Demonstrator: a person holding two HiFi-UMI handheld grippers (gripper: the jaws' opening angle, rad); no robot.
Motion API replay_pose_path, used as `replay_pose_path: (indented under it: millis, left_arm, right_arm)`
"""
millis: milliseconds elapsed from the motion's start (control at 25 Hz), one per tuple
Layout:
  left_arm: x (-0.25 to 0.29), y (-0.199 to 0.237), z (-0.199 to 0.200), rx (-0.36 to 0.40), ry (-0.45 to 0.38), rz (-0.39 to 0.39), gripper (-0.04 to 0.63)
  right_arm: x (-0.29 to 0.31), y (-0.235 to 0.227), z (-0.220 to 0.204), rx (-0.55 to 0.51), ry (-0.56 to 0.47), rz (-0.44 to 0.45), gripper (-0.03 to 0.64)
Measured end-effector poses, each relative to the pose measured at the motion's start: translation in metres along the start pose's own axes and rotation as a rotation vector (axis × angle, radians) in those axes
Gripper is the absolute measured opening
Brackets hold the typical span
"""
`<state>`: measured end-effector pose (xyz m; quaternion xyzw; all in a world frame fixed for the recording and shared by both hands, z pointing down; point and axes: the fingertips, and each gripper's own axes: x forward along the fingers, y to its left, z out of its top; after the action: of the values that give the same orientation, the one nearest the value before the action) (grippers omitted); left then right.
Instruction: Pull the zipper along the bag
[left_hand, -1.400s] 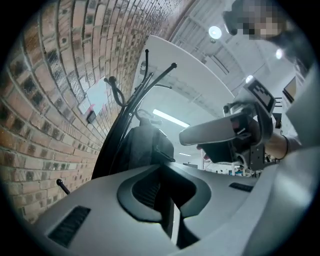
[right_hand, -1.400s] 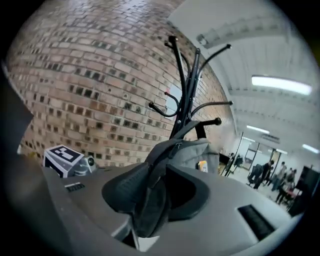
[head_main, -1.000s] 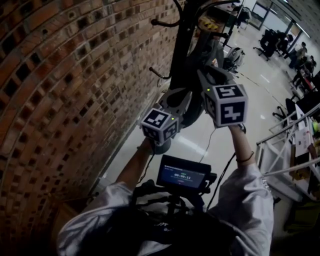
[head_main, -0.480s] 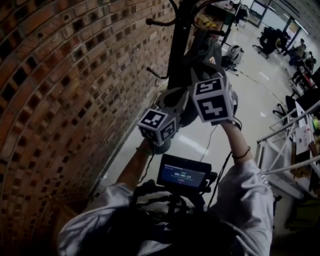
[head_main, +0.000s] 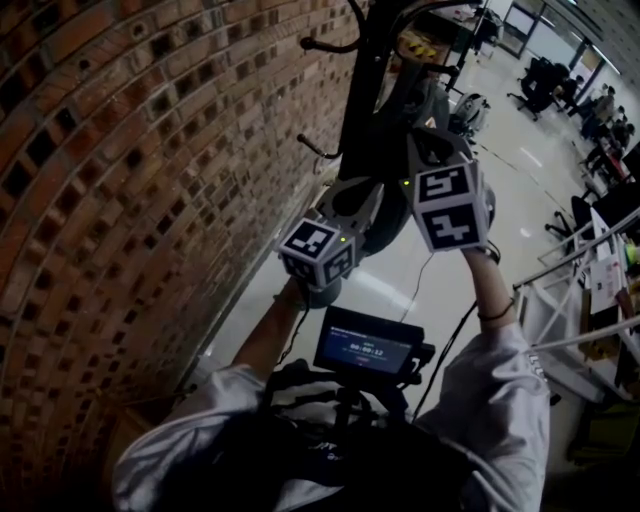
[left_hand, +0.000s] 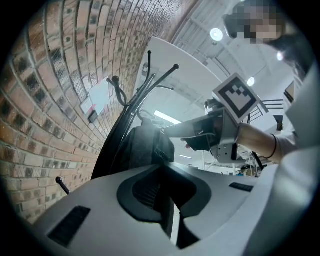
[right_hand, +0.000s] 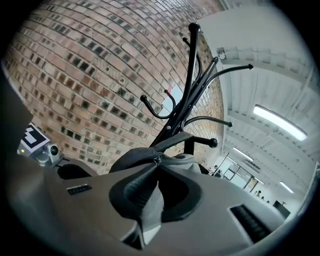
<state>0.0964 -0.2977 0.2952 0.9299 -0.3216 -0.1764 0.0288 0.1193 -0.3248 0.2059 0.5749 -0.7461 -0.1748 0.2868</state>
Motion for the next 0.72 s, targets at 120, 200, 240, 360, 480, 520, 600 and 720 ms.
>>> replay_pose_path:
  millis: [120,200,240,360,480,520,600,720]
  left_arm:
    - [0.001,-0.001,-0.001,-0.002,0.006,-0.005,0.02]
    - [0.0,-0.002,-0.002,0.0,0.012,-0.01,0.02]
    - [0.0,-0.002,-0.002,-0.003,0.012,-0.011,0.02]
    - [-0.001,-0.001,-0.001,-0.02,0.006,-0.005,0.02]
    - [-0.001,-0.001,-0.002,-0.023,-0.001,-0.016,0.02]
    - [0.0,-0.002,-0.002,-0.024,-0.001,-0.018,0.02]
    - [0.001,-0.003,-0.001,-0.024,-0.001,-0.019,0.02]
    - [0.003,-0.002,-0.001,-0.026,-0.003,-0.022,0.02]
  right_arm:
    - [-0.002,0.002,0.001,-0.085,-0.01,0.01,0.002]
    - [-0.006,0.006,0.005,-0.18,-0.019,0.032,0.005]
    - [-0.008,0.008,0.007,-0.221,-0.016,0.047,0.005]
    - [-0.011,0.014,0.011,-0.301,0.017,0.117,0.005]
    - [-0.015,0.017,0.01,-0.36,0.063,0.161,0.005]
    - [-0.016,0.019,0.008,-0.382,0.081,0.171,0.006]
    - [-0.018,0.023,0.008,-0.417,0.099,0.204,0.008]
    - [-0.018,0.029,0.009,-0.415,0.101,0.239,0.009]
